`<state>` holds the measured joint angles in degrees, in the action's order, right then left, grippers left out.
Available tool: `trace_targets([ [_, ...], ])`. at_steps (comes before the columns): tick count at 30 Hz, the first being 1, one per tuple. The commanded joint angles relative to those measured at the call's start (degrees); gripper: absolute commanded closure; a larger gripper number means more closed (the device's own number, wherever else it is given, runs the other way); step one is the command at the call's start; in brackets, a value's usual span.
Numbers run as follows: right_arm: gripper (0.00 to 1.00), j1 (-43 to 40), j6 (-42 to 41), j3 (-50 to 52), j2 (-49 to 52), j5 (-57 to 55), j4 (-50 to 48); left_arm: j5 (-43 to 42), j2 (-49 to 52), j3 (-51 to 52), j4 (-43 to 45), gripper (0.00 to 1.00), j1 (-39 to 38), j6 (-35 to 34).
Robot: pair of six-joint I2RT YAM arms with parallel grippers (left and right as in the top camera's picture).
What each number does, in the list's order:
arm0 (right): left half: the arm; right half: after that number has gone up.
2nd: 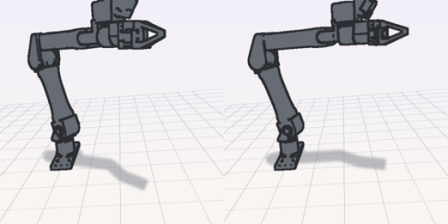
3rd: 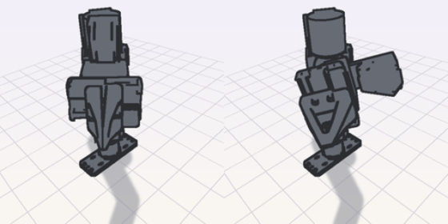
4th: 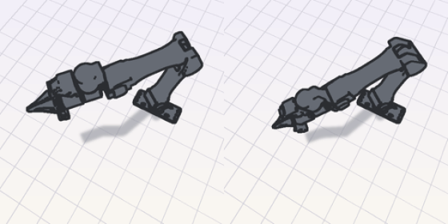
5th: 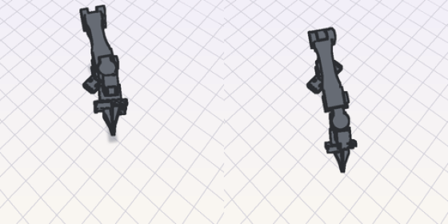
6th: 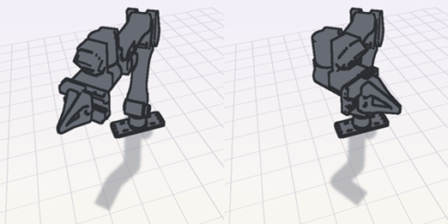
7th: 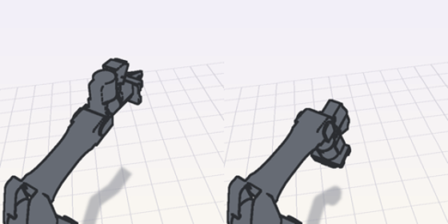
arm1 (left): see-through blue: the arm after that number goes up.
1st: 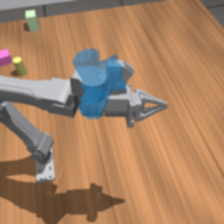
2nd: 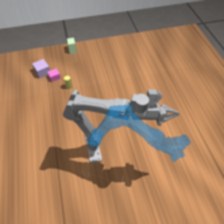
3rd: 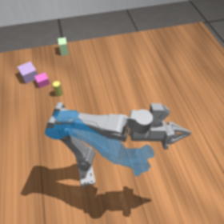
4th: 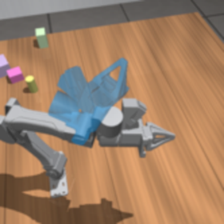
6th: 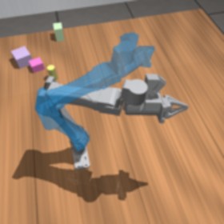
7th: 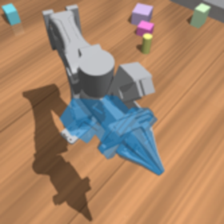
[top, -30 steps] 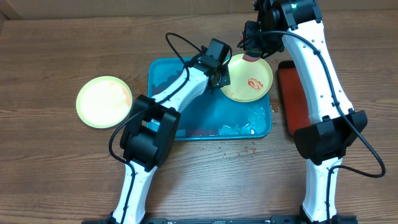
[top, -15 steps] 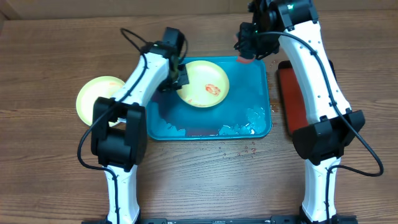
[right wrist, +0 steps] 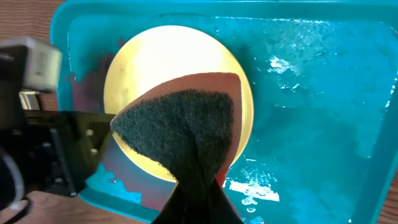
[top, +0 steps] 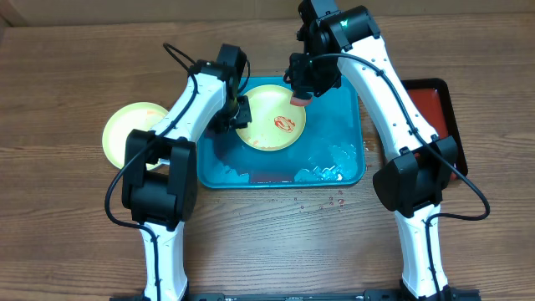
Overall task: Clean dirty plates on tray and stack at the side
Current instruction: 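Move left gripper to the second yellow plate's rim and grip it, then scrub the second yellow plate with the sponge while left gripper holds it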
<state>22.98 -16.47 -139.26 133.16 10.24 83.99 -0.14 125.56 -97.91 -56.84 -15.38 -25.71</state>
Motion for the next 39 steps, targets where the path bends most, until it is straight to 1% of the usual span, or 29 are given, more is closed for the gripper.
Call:
trace_targets([
  [1,0.96,-0.17,0.2,0.2,-0.26,0.35,-0.35,0.57,-1.16,3.45,2.12,0.63,-0.35,-0.24],
  [3,0.96,-0.17,0.24,0.2,-0.28,0.33,-0.37,0.52,-1.16,4.5,4.33,0.61,-0.33,-1.42],
  [5,0.96,-0.17,0.24,0.2,-0.26,0.33,-0.37,0.5,-1.16,4.94,5.66,0.64,-0.33,-2.91],
  [6,0.96,-0.17,0.24,0.2,-0.26,0.33,-0.37,0.46,-1.16,4.98,5.99,0.71,-0.33,-3.52],
  [8,0.96,-0.17,0.24,0.2,-0.26,0.33,-0.31,0.48,-1.16,4.98,6.32,0.89,-0.33,-4.79],
  [9,0.96,-0.17,0.24,0.33,-0.26,0.33,-0.37,0.5,-1.16,4.98,6.36,0.96,-0.33,-5.18],
  [13,0.96,-0.17,0.22,2.47,-0.26,0.35,-1.7,0.52,-1.16,4.98,6.16,0.96,-0.26,-5.4],
  [18,0.96,-0.17,0.2,9.27,-0.26,0.37,-6.05,-1.03,-1.16,4.98,6.12,0.96,-0.28,-5.35],
  [24,0.96,-0.17,0.22,20.48,-0.26,1.01,-15.19,-5.31,-1.16,4.98,6.1,0.96,-0.28,-4.74],
  [27,0.96,-0.17,0.2,25.77,-0.26,2.82,-20.7,-6.32,-1.16,4.98,5.99,0.96,-0.28,-4.2],
  [28,0.96,-0.17,-0.09,28.89,-0.26,3.61,-24.2,-6.97,-1.16,4.98,5.84,0.96,-0.26,-3.98],
  [31,0.96,-0.17,-2.1,32.79,-0.26,3.54,-28.41,-7.02,-1.16,4.98,5.33,0.96,-0.28,-3.87],
  [35,0.96,-0.22,-7.1,36.63,-0.26,3.17,-32.06,-6.99,-1.16,4.98,4.55,0.96,-0.26,-3.82],
  [36,0.96,-0.22,-8.83,37.73,-0.26,3.61,-33.07,-7.19,-1.16,4.98,4.57,0.96,-0.28,-3.82],
  [39,0.96,0.31,-9.16,39.76,-0.26,7.72,-35.87,-7.87,-1.16,4.98,4.61,0.96,-0.28,-3.82],
])
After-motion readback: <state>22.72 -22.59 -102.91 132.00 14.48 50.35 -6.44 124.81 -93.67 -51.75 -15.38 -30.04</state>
